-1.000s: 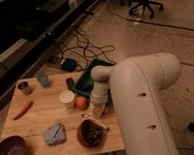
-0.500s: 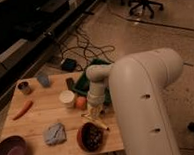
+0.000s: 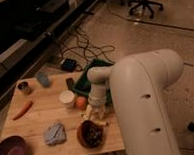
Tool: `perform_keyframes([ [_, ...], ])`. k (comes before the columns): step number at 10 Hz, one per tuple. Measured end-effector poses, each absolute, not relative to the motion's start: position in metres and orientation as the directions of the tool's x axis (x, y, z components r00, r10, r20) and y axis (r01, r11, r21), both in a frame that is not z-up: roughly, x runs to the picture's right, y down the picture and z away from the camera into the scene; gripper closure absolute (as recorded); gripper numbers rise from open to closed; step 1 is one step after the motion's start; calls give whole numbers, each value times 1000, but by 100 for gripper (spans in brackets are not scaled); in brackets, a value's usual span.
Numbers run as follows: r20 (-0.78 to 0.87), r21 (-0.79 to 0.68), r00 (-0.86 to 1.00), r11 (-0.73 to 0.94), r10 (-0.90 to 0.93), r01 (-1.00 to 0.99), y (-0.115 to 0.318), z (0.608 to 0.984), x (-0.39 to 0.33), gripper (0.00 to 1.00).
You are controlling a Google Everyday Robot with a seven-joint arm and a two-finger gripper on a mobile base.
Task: Place banana in paper cup
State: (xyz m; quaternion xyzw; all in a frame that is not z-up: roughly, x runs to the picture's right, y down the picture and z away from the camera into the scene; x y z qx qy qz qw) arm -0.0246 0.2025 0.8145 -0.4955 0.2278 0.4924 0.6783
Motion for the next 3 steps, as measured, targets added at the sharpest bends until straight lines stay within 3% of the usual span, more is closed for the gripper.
perform_keyframes([
  [3, -803, -444, 414, 32, 429, -895, 207, 815, -25, 20],
])
